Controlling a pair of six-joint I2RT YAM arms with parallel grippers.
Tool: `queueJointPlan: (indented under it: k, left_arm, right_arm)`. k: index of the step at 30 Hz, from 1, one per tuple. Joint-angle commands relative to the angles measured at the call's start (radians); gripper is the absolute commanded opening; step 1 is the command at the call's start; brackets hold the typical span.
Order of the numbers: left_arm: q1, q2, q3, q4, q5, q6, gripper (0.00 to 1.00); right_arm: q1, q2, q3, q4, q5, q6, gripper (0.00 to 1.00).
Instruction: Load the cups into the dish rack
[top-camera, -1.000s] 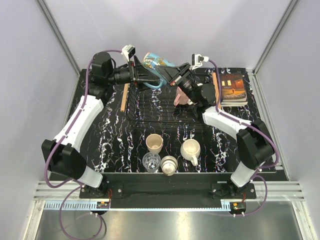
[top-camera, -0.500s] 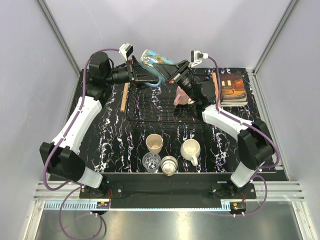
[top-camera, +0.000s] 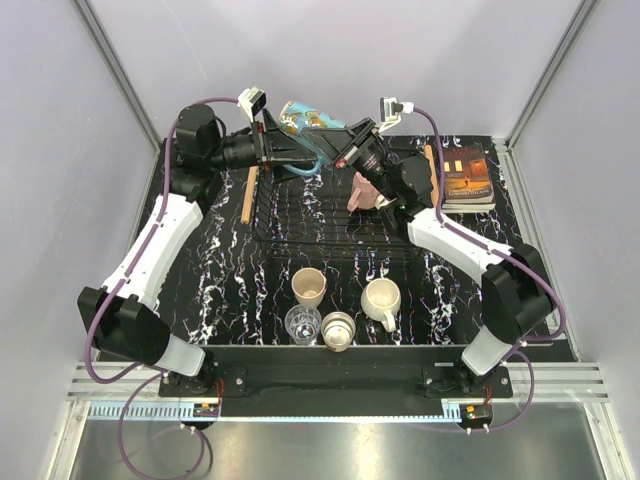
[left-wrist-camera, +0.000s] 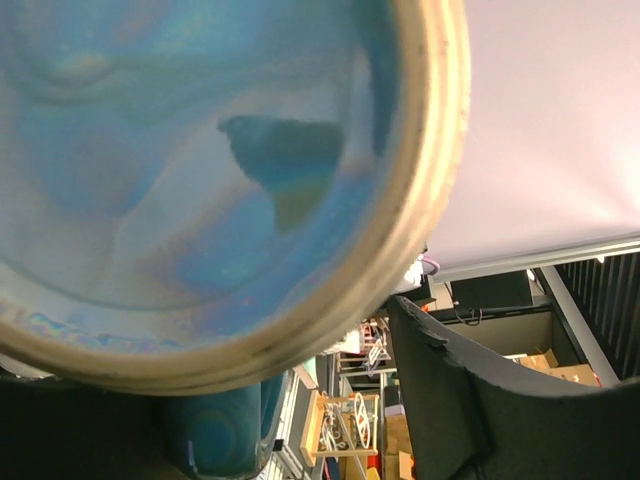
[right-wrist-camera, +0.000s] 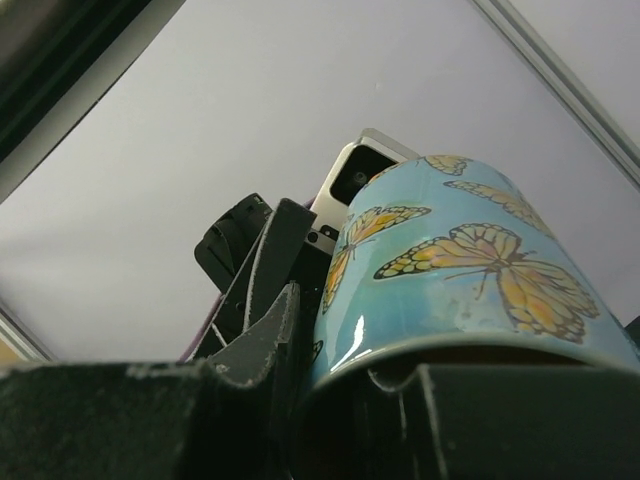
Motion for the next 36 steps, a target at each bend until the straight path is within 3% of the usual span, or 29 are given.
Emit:
queueJointPlan:
  k: [1, 8, 19, 30, 36]
  left_arm:
    - [-0.058, -0.035, 0.007, 0.199, 0.090, 0.010, 0.60]
    - [-0.058, -0.042, -0.007, 0.217, 0.087, -0.008, 0.54]
    - [-0.039, -0.053, -0.053, 0.382, 0.119, -0.147, 0.56]
    - [-0.055, -0.052, -0.065, 0.400, 0.147, -0.151, 0.54]
    - [-0.055, -0.048, -0.084, 0.357, 0.145, -0.113, 0.51]
  right_arm:
    - [0.141, -0.017, 0.036, -0.141, -0.327, -0.009, 0.00]
    - [0.143, -0.002, 0.031, -0.077, -0.322, 0.023, 0.00]
    - [0.143, 0.065, 0.056, 0.090, -0.336, 0.141, 0.00]
    - [0.141, 0.072, 0.096, 0.071, -0.427, 0.145, 0.00]
    - [0.135, 0.026, 0.102, -0.037, -0.450, 0.071, 0.00]
